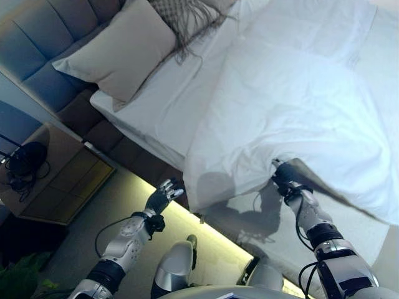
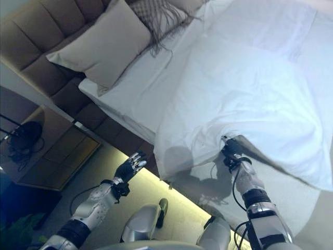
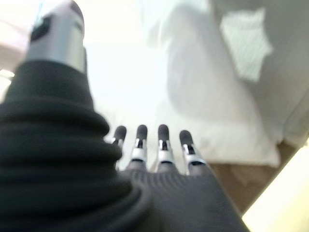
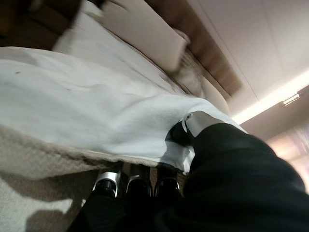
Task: Make the bed neatly
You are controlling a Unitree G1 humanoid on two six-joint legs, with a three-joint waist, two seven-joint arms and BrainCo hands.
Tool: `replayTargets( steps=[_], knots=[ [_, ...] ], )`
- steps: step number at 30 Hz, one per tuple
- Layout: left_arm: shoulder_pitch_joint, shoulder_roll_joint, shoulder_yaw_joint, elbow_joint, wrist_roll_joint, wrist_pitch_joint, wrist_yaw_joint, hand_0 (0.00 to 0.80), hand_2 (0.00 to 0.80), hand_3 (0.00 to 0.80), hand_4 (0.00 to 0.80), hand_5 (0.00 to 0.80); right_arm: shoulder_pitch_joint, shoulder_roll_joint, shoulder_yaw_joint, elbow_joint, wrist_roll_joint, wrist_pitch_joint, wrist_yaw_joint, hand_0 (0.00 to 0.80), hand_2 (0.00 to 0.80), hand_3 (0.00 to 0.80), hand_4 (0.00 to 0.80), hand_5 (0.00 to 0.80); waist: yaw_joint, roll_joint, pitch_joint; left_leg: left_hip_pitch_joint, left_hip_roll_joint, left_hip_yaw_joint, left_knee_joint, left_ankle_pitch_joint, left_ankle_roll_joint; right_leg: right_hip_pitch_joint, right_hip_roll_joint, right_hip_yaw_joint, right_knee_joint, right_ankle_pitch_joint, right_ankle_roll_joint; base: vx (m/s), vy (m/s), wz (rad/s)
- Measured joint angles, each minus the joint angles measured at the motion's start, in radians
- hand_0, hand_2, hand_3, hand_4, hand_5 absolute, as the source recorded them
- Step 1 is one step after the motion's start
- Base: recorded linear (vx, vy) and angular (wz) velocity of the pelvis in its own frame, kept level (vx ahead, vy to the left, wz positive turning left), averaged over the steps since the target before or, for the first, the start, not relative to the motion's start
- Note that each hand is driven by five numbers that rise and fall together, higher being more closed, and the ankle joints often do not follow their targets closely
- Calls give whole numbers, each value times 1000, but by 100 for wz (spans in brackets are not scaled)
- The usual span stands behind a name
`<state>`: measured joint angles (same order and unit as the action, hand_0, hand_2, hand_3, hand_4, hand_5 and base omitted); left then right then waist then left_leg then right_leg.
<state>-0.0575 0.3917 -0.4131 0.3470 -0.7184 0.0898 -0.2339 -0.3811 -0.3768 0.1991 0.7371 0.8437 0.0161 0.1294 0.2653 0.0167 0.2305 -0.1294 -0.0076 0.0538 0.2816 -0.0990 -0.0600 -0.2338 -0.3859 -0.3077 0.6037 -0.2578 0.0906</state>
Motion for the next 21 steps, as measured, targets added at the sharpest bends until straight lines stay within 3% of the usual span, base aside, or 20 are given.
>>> replayTargets(
  steps=[2, 5, 7, 14, 18, 21],
  knots=[
    [-6, 2, -29, -2, 42, 56, -142, 0, 0, 0, 0, 0, 0, 18, 39, -26, -10, 23, -18, 800, 800, 800, 800, 800, -1, 1, -9, 26, -2, 0, -13, 1, 1, 27, 0, -2, -10, -2, 5, 91, 46, 6],
    [-28, 10, -148, -14, 120, 139, -345, 0, 0, 0, 0, 0, -1, 45, 71, -36, -7, 52, -41, 800, 800, 800, 800, 800, -4, 7, -31, 51, -10, 1, -28, 3, 4, 49, -6, -1, -19, -3, 15, 81, 35, 2],
    [-38, 10, -217, -14, 143, 196, -388, 0, 0, 0, 0, 0, -1, 53, 99, -36, -5, 68, -60, 800, 800, 800, 800, 800, -6, 13, -38, 68, -10, 4, -33, 3, 4, 66, -5, -1, -26, -2, 19, 60, -10, -3],
    [-38, -9, -245, 23, 155, 309, -391, 0, 0, 0, 0, 0, 0, 63, 155, -57, 6, 96, -138, 800, 800, 800, 800, 800, -6, 13, -64, 74, 4, 28, -38, 5, 2, 68, 0, -2, -29, -3, 19, 21, -67, -2],
    [-44, -52, -321, 43, 152, 339, -395, 0, 0, 0, 0, 0, 0, 89, 172, -63, 15, 100, -162, 800, 800, 800, 800, 800, -8, -2, -74, 82, 6, 30, -38, 5, 1, 72, 2, -2, -31, -4, 19, 33, -83, -3],
    [-52, -114, -367, 95, 96, 340, -303, 0, 0, 0, 0, 0, 0, 114, 174, -67, 35, 100, -174, 800, 800, 800, 800, 800, -9, -16, -79, 81, 9, 36, -32, 4, 1, 75, 2, -5, -31, -4, 19, 43, -75, 0]
  ],
)
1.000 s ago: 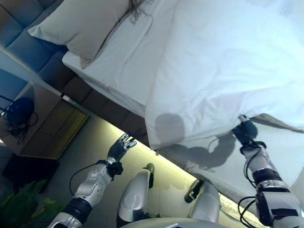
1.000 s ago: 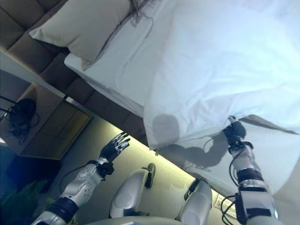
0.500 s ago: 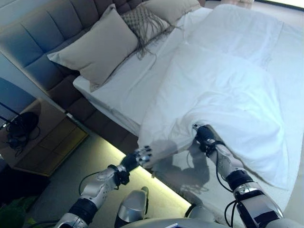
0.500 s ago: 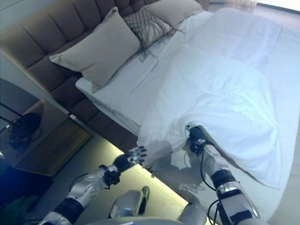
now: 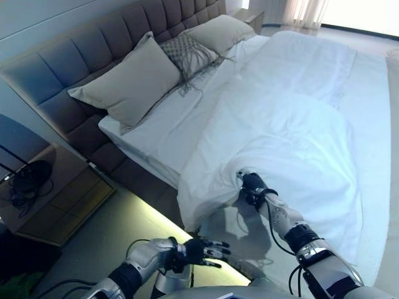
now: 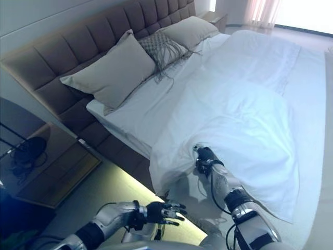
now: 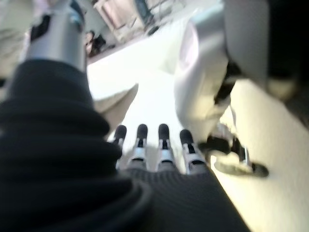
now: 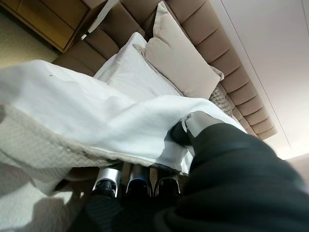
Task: Make the bed neatly
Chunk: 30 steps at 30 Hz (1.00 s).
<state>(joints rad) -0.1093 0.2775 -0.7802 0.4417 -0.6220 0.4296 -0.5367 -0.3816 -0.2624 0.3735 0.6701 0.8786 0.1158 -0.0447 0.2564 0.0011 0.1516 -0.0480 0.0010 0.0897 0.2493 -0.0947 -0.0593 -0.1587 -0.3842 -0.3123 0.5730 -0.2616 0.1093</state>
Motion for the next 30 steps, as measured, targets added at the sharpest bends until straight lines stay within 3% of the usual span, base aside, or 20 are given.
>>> replayTargets(
  steps=[5, 11, 17, 22, 30],
  knots=[
    [-24, -42, -24, 61, -82, -34, 230, 0, 0, 0, 0, 0, 0, 34, 1, -49, 34, 0, -59, 800, 800, 800, 800, 800, -26, -17, 6, -36, 19, 22, 36, 0, 0, 5, -6, -41, 2, 0, -1, -37, -51, 21],
    [-101, -71, -71, 61, -162, -184, 445, 0, 0, 0, 0, 0, -31, 73, 40, -105, 36, -4, -99, 800, 800, 800, 800, 800, -45, -19, 31, -143, 38, 27, 90, -2, -1, -96, -6, -50, 23, 13, -12, -228, -6, -5],
    [-213, -137, -58, 43, -377, -343, 635, 0, 0, 0, 0, 0, -78, 75, 69, -193, 33, -2, -131, 800, 800, 800, 800, 800, -52, 2, 122, -227, 54, 39, 111, 8, -3, -190, -3, -47, 30, 50, -33, -186, 2, -18],
    [-231, -157, -52, 9, -474, -406, 724, 0, 0, 0, 0, 0, -140, 67, 64, -236, 14, -2, -160, 800, 800, 800, 800, 800, -55, 2, 168, -264, 51, 18, 100, 24, -7, -215, -4, -62, 37, 51, -42, -93, 37, 14],
    [-264, -175, 27, -1, -449, -473, 812, 0, 0, 0, 0, 0, -166, 63, 70, -281, 15, 7, -166, 800, 800, 800, 800, 800, -55, -1, 191, -255, 34, 19, 72, 35, -4, -219, -18, -65, 33, 51, -38, 33, 65, 4]
  ],
)
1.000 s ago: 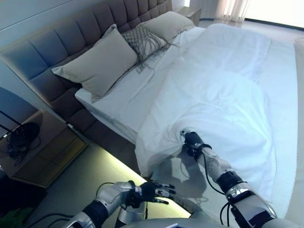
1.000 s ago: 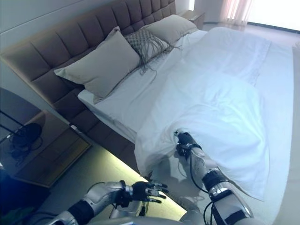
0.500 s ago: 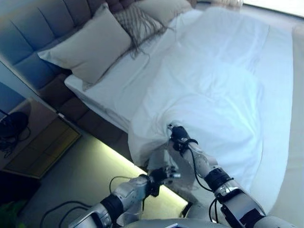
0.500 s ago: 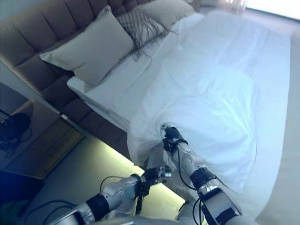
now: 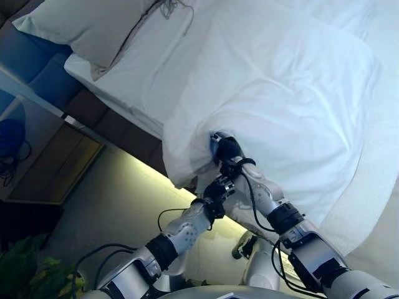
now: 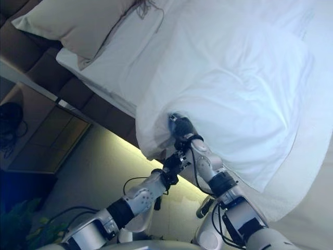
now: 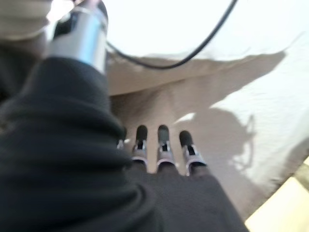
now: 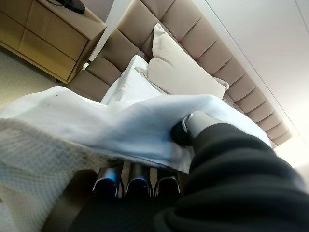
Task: Make the bed neatly
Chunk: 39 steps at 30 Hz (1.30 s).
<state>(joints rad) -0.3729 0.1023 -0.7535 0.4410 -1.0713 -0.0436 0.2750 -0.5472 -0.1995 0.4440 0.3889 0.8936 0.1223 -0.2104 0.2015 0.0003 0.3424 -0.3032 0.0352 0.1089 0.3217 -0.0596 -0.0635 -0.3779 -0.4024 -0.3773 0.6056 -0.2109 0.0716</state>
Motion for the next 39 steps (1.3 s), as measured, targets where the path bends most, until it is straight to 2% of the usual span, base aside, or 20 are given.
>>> replayTargets(
  steps=[2, 6, 13, 19, 24, 29, 39],
  knots=[
    [-1, 0, 28, 0, 1, -8, 18, 0, 0, 0, 0, 0, 7, 1, 4, -21, 0, 0, -9, 800, 800, 800, 800, 800, -3, 0, 1, 22, 1, 2, -10, 0, 0, 18, 3, 0, -8, 0, 2, 63, 35, -4],
    [3, 0, 35, -1, 18, -10, 23, 0, 0, 0, 0, 0, 31, 2, 2, -58, -18, -8, -11, 800, 800, 800, 800, 800, -22, 0, 1, 65, 2, 11, -27, 0, 0, 58, 8, 2, -24, -1, 8, 65, 5, -6],
    [60, -17, 100, 0, -6, -10, -7, 0, 0, 0, 0, 0, 79, 1, -7, -67, -20, -13, -10, 800, 800, 800, 800, 800, -21, 1, 0, 104, 6, 25, -33, 0, 0, 92, 10, 7, -26, -3, 9, 83, -4, -3],
    [131, 1, 192, 15, -12, -19, -22, 0, 0, 0, 0, 0, 149, -2, -44, -76, -16, -24, -5, 800, 800, 800, 800, 800, -17, 3, -2, 135, 6, 26, -34, -1, 1, 133, 3, -6, -26, -9, 12, 59, -19, 6],
    [151, 7, 197, 35, 2, -24, -22, 0, 0, 0, 0, 0, 188, -7, -59, -87, -14, -35, 32, 800, 800, 800, 800, 800, -16, 11, -6, 137, 7, 26, -32, -1, 1, 141, -1, -13, -23, -9, 11, 54, -21, 4],
    [163, -4, 261, 35, 36, -42, -12, 0, 0, 0, 0, 0, 260, -5, -62, -113, 4, -63, 65, 800, 800, 800, 800, 800, -19, 17, -13, 173, 7, 29, -41, -2, 2, 178, 0, -16, -27, -14, 14, 110, -3, 1],
    [181, -28, 266, 35, -41, -62, -13, 0, 0, 0, 0, 0, 286, -6, -62, -115, 43, -75, 71, 800, 800, 800, 800, 800, -20, 20, -46, 184, 9, 29, -45, -4, 6, 199, -1, -22, -26, -18, 16, 1, 9, 5]
  ],
)
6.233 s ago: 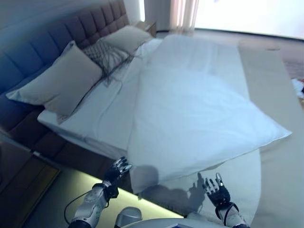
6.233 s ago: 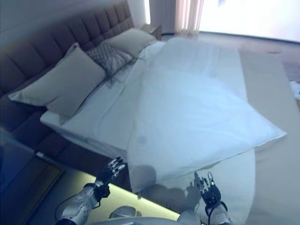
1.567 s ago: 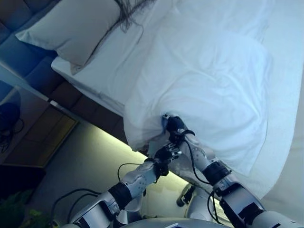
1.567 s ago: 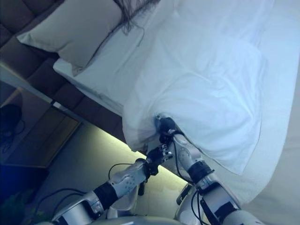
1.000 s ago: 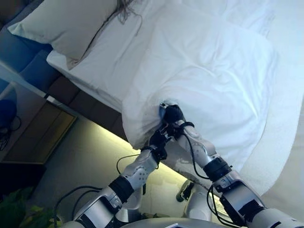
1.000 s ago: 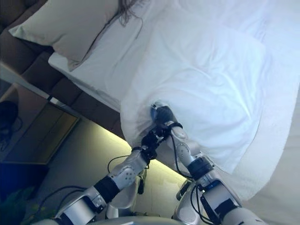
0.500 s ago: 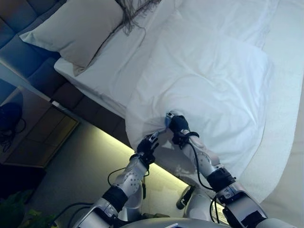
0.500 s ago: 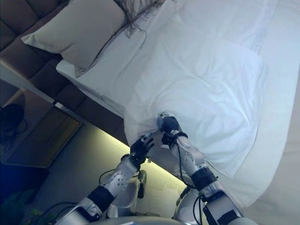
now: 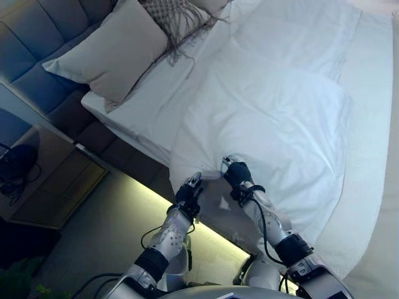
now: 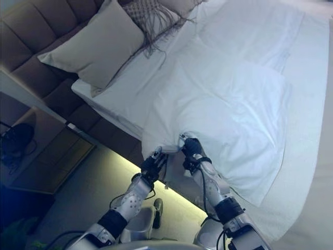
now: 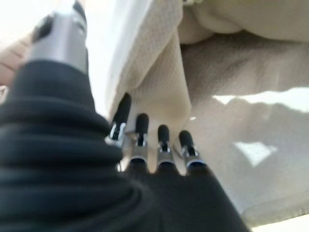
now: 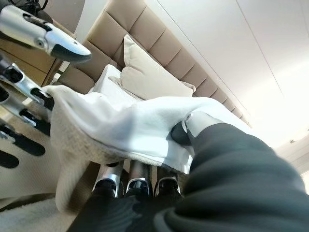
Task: Make the bed neatly
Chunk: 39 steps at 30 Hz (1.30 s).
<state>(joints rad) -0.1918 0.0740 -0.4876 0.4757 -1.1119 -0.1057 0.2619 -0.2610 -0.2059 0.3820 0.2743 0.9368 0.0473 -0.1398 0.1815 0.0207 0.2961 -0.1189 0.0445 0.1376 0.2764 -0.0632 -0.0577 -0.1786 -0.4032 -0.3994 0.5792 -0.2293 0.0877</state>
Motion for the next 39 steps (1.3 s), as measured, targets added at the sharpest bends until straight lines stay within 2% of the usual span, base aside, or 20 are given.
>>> replayTargets(
  steps=[7, 18, 27, 38, 39],
  knots=[
    [-3, -11, -26, -5, -41, 0, -9, 0, 0, 0, 0, 0, 0, 1, 1, 0, 16, -4, 0, 800, 800, 800, 800, 800, -1, -4, -4, -52, 11, -1, 31, 4, -6, -32, -1, -19, 8, -1, -2, -87, -30, 8],
    [-4, -13, -124, -13, -120, 10, -26, 0, 0, 0, 0, 0, 0, 8, 13, 0, 18, -42, -2, 800, 800, 800, 800, 800, 0, -30, 9, -56, 17, 1, 38, 3, -6, -34, 2, -19, 10, -3, -6, -21, -43, -1],
    [-67, -7, -121, -32, -118, -18, 38, 0, 0, 0, 0, 0, -5, 38, 31, 0, 19, -69, -2, 800, 800, 800, 800, 800, 0, -45, 21, -89, 30, 0, 52, 2, -8, -53, 16, -27, -2, 0, -8, -26, -24, 1],
    [-120, -4, -97, -43, -19, -20, 109, 0, 0, 0, 0, 0, -39, 38, 45, 0, 27, -59, -1, 800, 800, 800, 800, 800, -5, -35, 45, -61, 34, 22, 26, 2, -7, -35, 30, -19, -45, 24, -3, 5, 78, -5],
    [-123, -3, -93, -43, -5, -20, 109, 0, 0, 0, 0, 0, -43, 37, 45, 0, 27, -55, 0, 671, 671, 671, 671, 671, -6, -31, 47, -56, 33, 25, 22, 2, -7, -34, 30, -16, -48, 25, -2, -42, 114, -7]
  ],
)
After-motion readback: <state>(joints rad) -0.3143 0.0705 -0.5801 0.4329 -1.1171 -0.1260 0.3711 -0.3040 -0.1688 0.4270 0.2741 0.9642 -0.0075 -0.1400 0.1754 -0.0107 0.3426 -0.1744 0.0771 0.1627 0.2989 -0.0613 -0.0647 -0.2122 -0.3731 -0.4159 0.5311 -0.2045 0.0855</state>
